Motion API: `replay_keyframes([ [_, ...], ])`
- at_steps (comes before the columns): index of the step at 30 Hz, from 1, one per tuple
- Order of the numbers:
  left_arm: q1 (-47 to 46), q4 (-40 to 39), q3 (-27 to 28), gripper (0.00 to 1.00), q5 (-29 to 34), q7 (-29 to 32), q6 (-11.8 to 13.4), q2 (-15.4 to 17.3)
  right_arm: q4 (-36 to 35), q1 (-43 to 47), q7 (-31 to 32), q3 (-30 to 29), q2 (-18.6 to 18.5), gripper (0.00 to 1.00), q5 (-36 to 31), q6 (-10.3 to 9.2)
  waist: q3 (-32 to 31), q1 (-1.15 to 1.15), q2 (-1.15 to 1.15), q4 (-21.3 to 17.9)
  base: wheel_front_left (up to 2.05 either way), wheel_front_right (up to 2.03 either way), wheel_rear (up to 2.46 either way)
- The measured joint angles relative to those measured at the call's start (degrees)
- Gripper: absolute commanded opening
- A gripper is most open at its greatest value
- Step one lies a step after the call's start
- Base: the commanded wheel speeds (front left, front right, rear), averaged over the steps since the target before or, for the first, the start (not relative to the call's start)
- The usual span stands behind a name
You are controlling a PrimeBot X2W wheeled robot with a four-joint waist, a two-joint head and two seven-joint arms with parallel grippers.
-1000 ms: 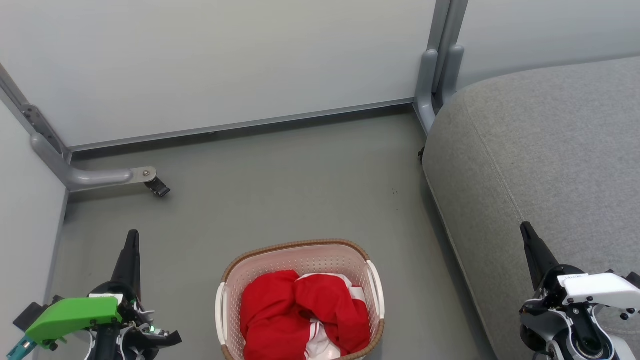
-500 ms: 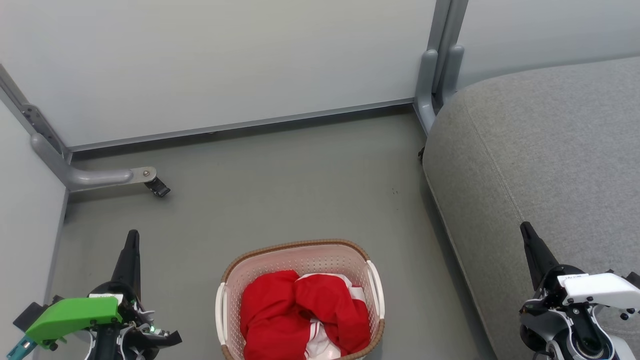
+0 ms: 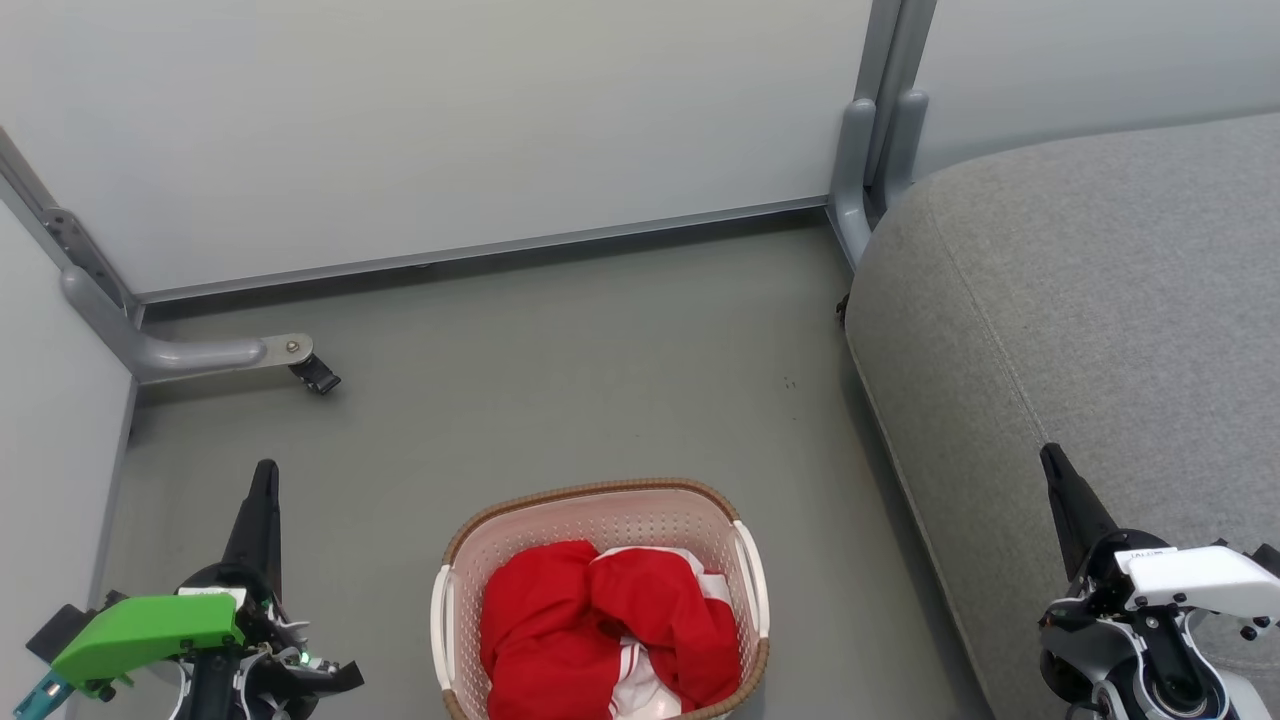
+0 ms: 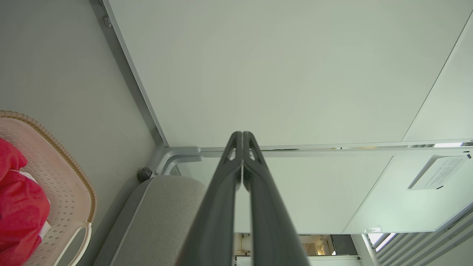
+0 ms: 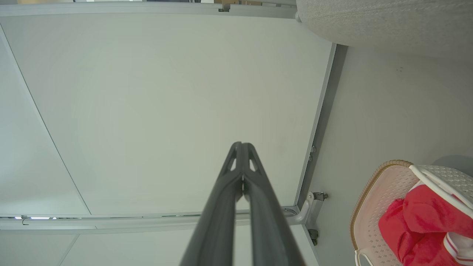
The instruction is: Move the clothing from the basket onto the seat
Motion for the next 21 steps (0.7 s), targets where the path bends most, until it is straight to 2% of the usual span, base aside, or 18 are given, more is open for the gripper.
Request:
replay_keyframes([
  [16, 0.0, 0.0, 0.0, 0.0, 0.0, 0.0, 0.0, 0.0, 0.0, 0.0, 0.0, 0.0, 0.0, 0.0, 0.0, 0.0, 0.0, 0.0, 0.0, 0.0, 0.0, 0.0, 0.0],
  [17, 0.1, 0.1, 0.0, 1.0, 0.0, 0.0, 0.0, 0.0, 0.1, 0.1, 0.0, 0.0, 0.0, 1.0, 0.0, 0.0, 0.0, 0.0, 0.0, 0.0, 0.0, 0.0, 0.0],
  [18, 0.2, 0.5, -0.1, 1.0, 0.0, -0.1, 0.0, -0.1, 0.5, 0.2, 0.0, 0.0, 0.2, 1.0, 0.0, 0.0, 0.0, 0.0, 0.0, 0.0, 0.0, 0.0, 0.0],
  [19, 0.7, 1.1, -0.1, 0.0, 0.0, -0.1, 0.0, -0.2, 1.0, 0.7, 0.0, 0.1, 0.4, 0.0, 0.0, -0.01, 0.0, 0.0, 0.0, 0.0, 0.0, 0.0, 0.0],
  [20, 1.1, 1.7, -0.2, 1.0, 0.0, -0.1, 0.0, -0.3, 1.6, 1.2, 0.0, 0.1, 0.6, 1.0, 0.0, -0.01, 0.0, 0.0, 0.0, 0.0, 0.0, 0.0, 0.0],
  [21, 1.6, 2.2, -0.2, 1.0, 0.0, -0.1, 0.0, -0.5, 2.2, 1.7, 0.0, 0.2, 0.8, 1.0, 0.0, -0.02, 0.0, 0.0, 0.0, 0.0, 0.0, 0.0, 0.0],
])
